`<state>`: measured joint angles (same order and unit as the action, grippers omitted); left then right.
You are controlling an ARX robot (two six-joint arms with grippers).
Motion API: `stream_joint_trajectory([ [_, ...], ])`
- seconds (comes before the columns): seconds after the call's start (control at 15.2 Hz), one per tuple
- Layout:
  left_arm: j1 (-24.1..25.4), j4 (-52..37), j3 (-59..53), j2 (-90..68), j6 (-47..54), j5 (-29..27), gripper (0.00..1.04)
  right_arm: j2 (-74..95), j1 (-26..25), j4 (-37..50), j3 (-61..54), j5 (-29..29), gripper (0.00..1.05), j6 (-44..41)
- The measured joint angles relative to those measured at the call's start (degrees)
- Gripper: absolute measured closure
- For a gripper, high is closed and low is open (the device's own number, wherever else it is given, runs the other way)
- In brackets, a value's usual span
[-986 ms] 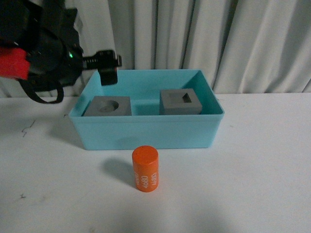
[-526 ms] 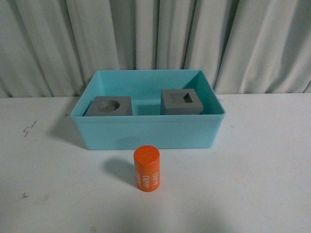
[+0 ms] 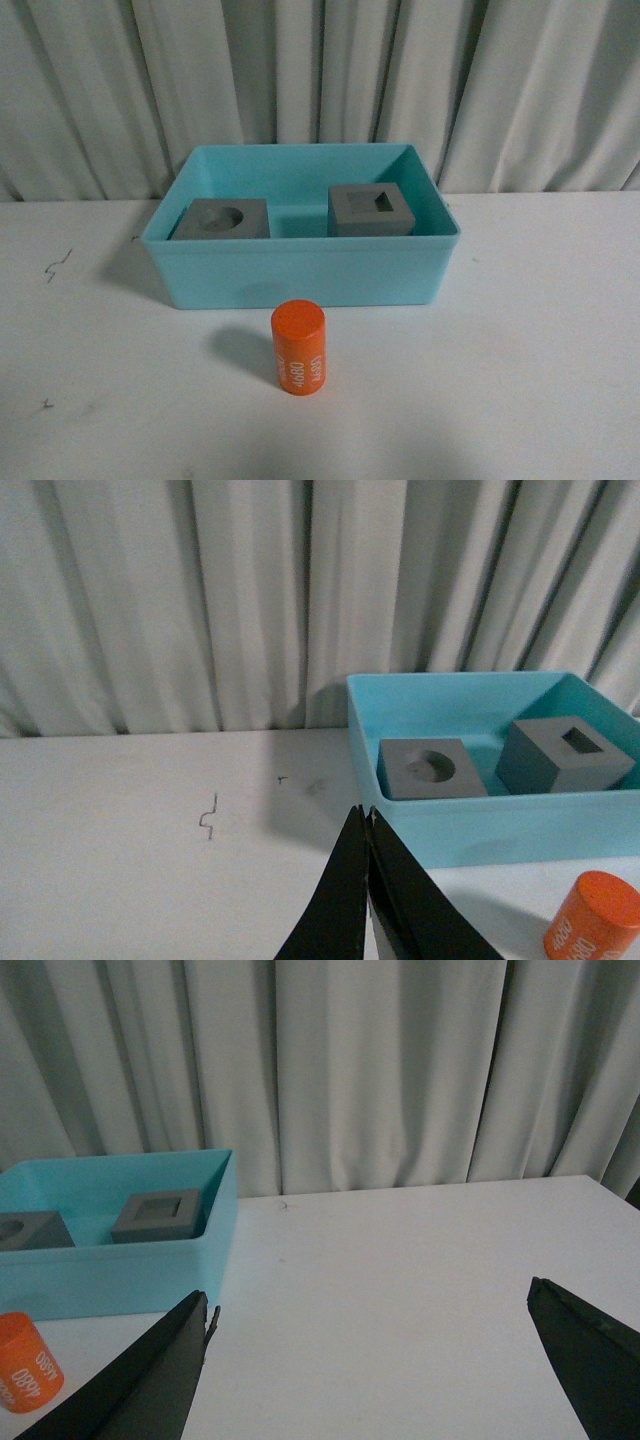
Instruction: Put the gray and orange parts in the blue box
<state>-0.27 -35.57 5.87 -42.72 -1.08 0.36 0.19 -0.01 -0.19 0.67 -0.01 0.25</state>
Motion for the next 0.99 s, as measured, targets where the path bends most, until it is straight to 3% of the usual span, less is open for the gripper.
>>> stream_joint_trajectory([
  [0.59, 0.31, 5.09, -5.18, 12.17, 0.2, -0.39, 1.03, 0.0, 0.0, 0.0, 0.0, -0.02, 0.06, 0.0],
  [0.99, 0.31, 16.46, -5.31, 23.45, 0.22, -0.39, 1.03, 0.02, 0.0, 0.0, 0.0, 0.0, 0.06, -0.02],
])
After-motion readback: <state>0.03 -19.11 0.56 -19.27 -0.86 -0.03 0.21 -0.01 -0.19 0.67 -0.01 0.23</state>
